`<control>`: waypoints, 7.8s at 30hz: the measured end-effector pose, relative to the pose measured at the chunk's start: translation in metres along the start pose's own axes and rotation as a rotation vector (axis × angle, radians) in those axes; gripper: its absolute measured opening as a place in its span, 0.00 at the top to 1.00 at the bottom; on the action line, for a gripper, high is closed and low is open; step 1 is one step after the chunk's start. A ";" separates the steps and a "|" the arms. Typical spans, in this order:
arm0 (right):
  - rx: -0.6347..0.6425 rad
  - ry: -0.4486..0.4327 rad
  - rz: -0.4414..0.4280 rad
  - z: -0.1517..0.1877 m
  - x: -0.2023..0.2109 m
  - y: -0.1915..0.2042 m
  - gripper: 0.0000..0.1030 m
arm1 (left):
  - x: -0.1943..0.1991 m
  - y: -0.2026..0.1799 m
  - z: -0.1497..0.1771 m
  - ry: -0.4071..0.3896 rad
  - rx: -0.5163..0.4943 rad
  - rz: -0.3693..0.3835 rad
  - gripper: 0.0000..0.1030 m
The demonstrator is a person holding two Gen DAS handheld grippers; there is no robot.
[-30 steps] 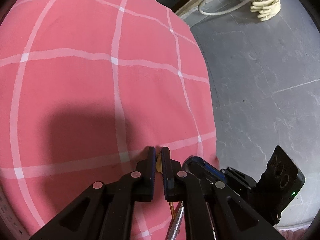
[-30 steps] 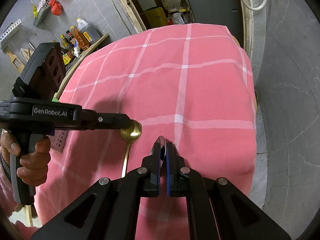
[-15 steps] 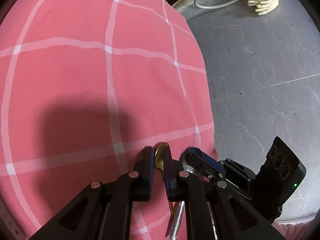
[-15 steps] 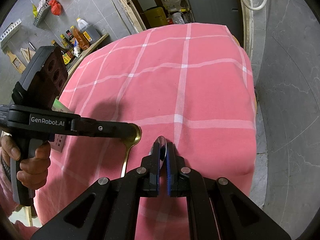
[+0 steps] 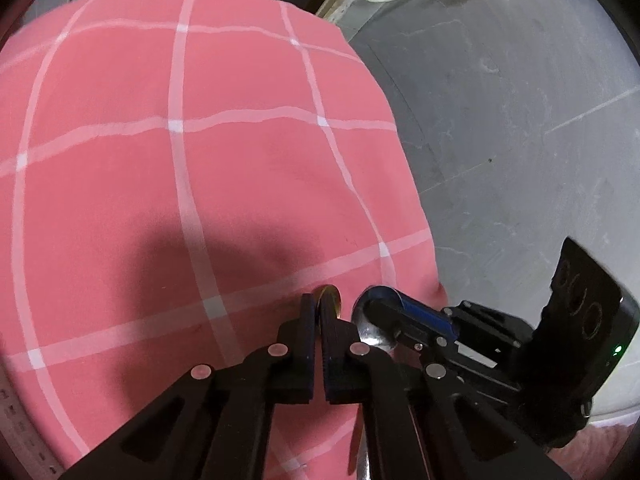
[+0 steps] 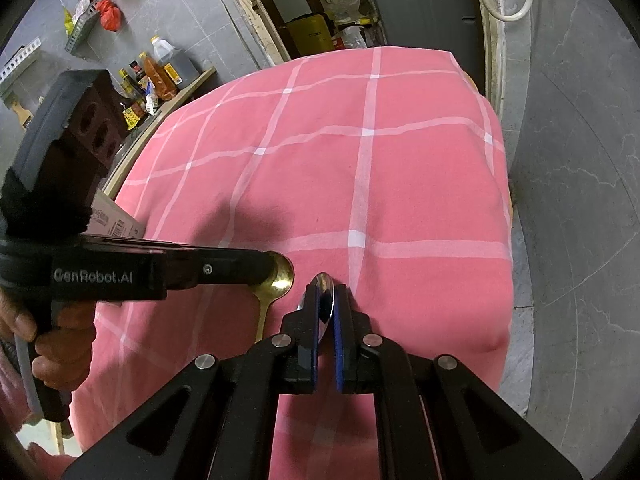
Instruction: Organize utensils
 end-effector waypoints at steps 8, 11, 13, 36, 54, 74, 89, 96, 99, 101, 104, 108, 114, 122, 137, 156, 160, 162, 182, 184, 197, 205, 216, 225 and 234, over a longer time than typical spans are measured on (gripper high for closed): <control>0.000 -0.060 0.018 0.002 0.022 0.005 0.97 | 0.018 -0.007 0.002 -0.065 -0.018 -0.063 0.98; 0.008 -0.087 0.028 0.003 0.034 0.010 0.97 | 0.030 -0.006 0.005 -0.105 -0.035 -0.098 0.98; 0.020 -0.101 0.031 0.002 0.041 0.015 0.98 | 0.041 -0.007 0.007 -0.139 -0.052 -0.127 0.98; 0.143 -0.349 0.166 -0.008 0.122 0.107 0.98 | 0.173 0.003 0.009 -0.483 -0.067 -0.243 0.98; 0.256 -0.541 0.159 -0.042 0.155 0.214 0.98 | 0.285 0.038 0.034 -0.718 -0.058 -0.294 0.98; 0.515 -0.652 0.173 -0.073 0.104 0.336 0.98 | 0.347 0.129 0.054 -0.909 0.024 -0.477 0.98; 0.554 -0.604 0.227 -0.059 0.063 0.341 0.98 | 0.309 0.136 0.076 -0.940 0.006 -0.538 0.97; 0.535 -0.582 0.229 -0.048 0.055 0.336 0.98 | 0.290 0.136 0.085 -0.895 -0.003 -0.519 0.97; 0.531 -0.568 0.228 -0.046 0.050 0.334 0.98 | 0.285 0.134 0.088 -0.882 -0.013 -0.519 0.97; 0.526 -0.559 0.225 -0.044 0.048 0.333 0.98 | 0.284 0.134 0.089 -0.875 -0.014 -0.515 0.97; 0.524 -0.550 0.218 -0.041 0.047 0.333 0.98 | 0.281 0.134 0.090 -0.863 -0.016 -0.513 0.97; 0.531 -0.525 0.195 -0.036 0.044 0.333 0.98 | 0.277 0.133 0.091 -0.832 -0.022 -0.497 0.97; 0.517 -0.496 0.177 -0.031 0.043 0.328 0.98 | 0.274 0.136 0.093 -0.814 -0.008 -0.469 0.97; 0.493 -0.463 0.153 -0.028 0.040 0.320 0.98 | 0.270 0.141 0.094 -0.785 0.013 -0.439 0.96; 0.470 -0.425 0.127 -0.023 0.036 0.317 0.96 | 0.266 0.147 0.097 -0.744 0.045 -0.375 0.96; 0.448 -0.400 0.100 -0.019 0.038 0.314 0.93 | 0.269 0.156 0.103 -0.731 0.089 -0.297 0.88; 0.435 -0.429 0.085 -0.018 0.045 0.315 0.69 | 0.275 0.159 0.106 -0.757 0.105 -0.302 0.68; 0.431 -0.439 0.085 -0.018 0.048 0.316 0.69 | 0.280 0.159 0.109 -0.787 0.115 -0.313 0.49; 0.301 -0.563 0.119 0.001 0.110 0.285 0.10 | 0.295 0.159 0.140 -0.877 0.205 -0.371 0.01; 0.299 -0.565 0.119 0.004 0.117 0.281 0.06 | 0.294 0.156 0.144 -0.878 0.218 -0.377 0.00; 0.304 -0.574 0.125 0.034 0.195 0.260 0.02 | 0.302 0.103 0.184 -0.921 0.203 -0.436 0.00; 0.279 -0.515 0.154 0.068 0.232 0.243 0.02 | 0.298 0.071 0.216 -0.923 0.178 -0.473 0.00; 0.236 -0.537 0.264 0.116 0.230 0.220 0.02 | 0.276 0.058 0.252 -0.863 0.202 -0.523 0.00; 0.244 -0.568 0.303 0.123 0.224 0.224 0.02 | 0.273 0.065 0.253 -0.861 0.220 -0.542 0.00; 0.272 -0.592 0.297 0.121 0.219 0.226 0.02 | 0.274 0.067 0.254 -0.877 0.220 -0.550 0.00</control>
Point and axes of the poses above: each gripper's, at about its wrist camera, not at the fingertips, and x roughly against the way its jaws point, y to its left, z to its underside, the point moved 3 cm from there along -x, roughly the way its jaws point, and after that the axes turned 12 degrees about -z, right-handed, at the moved point
